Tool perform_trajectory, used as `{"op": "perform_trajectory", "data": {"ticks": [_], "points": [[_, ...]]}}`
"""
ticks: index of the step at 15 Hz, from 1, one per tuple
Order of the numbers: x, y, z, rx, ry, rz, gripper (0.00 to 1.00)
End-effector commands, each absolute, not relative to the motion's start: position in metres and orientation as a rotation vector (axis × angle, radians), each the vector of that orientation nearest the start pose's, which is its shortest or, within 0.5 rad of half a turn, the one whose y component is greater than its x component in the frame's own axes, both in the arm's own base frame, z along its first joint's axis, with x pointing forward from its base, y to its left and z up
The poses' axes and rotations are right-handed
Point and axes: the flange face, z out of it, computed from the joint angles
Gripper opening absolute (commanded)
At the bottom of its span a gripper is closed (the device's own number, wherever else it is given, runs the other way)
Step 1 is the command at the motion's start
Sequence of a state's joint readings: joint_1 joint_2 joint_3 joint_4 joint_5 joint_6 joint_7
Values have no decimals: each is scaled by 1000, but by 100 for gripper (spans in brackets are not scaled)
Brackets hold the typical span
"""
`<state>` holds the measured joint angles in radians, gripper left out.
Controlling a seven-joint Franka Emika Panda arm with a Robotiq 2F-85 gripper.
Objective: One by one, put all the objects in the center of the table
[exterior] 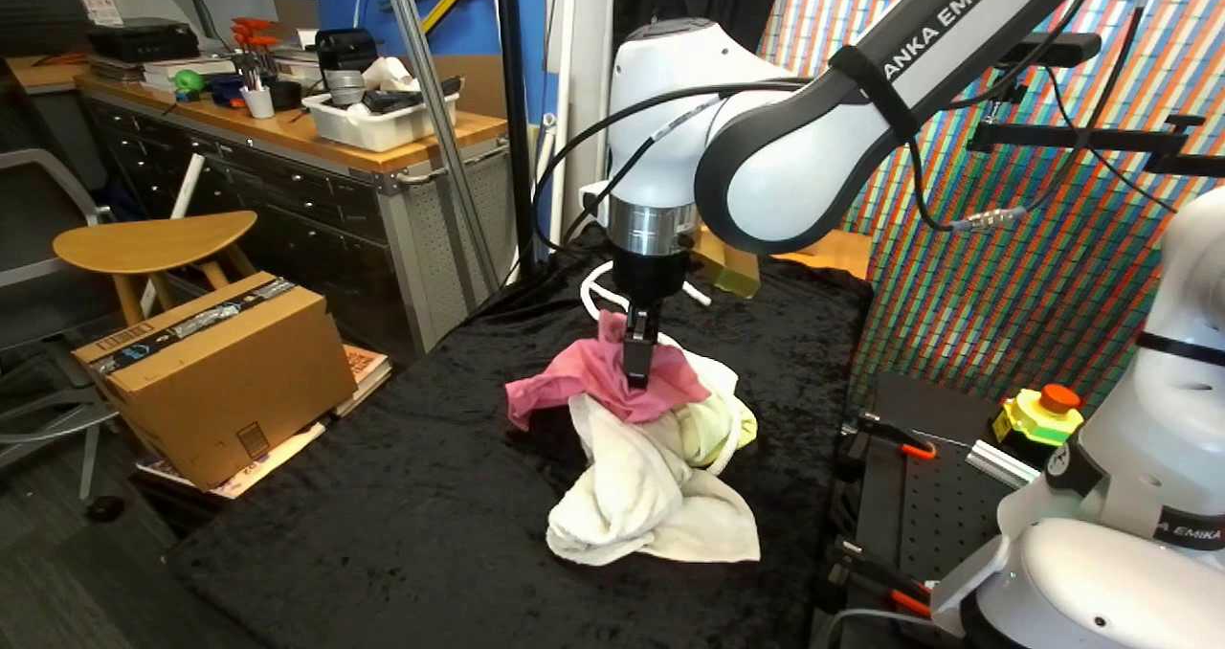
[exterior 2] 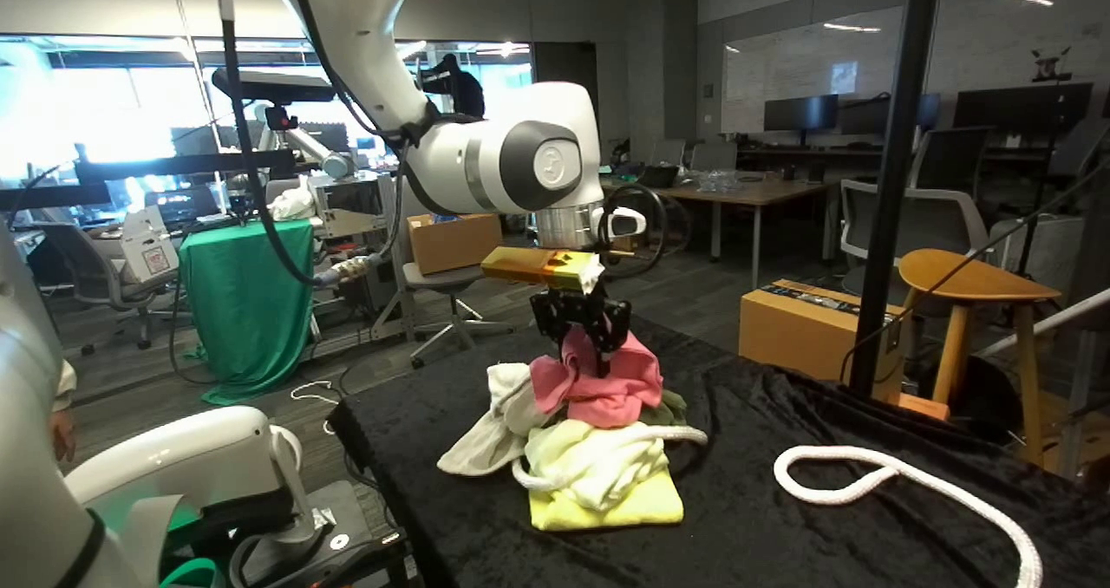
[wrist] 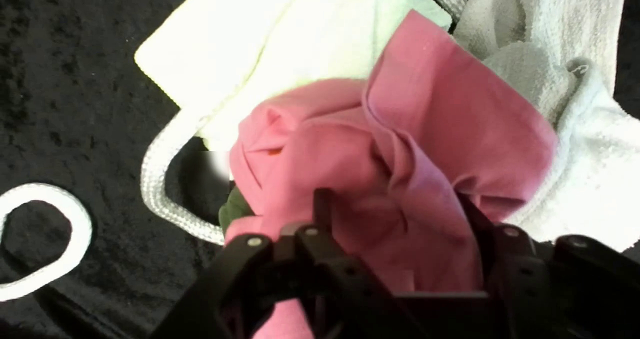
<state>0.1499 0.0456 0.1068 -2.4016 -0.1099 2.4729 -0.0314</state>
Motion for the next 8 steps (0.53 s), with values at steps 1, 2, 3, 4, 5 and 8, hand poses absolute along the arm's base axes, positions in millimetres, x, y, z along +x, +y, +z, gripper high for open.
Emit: {"op": "perform_trajectory", "data": {"ticks": [1, 2, 3, 4, 5, 8], "points": [[492, 105, 317, -3140, -525, -136, 92], [496, 96, 322, -3144, -513, -149, 99], [502, 86, 329, -3146, -500, -171, 100], [508, 75, 336, -3151, -485, -188, 100], [514, 64, 343, -3151, -475, -206, 100], [531, 40, 363, -3144, -479, -251, 100]]}}
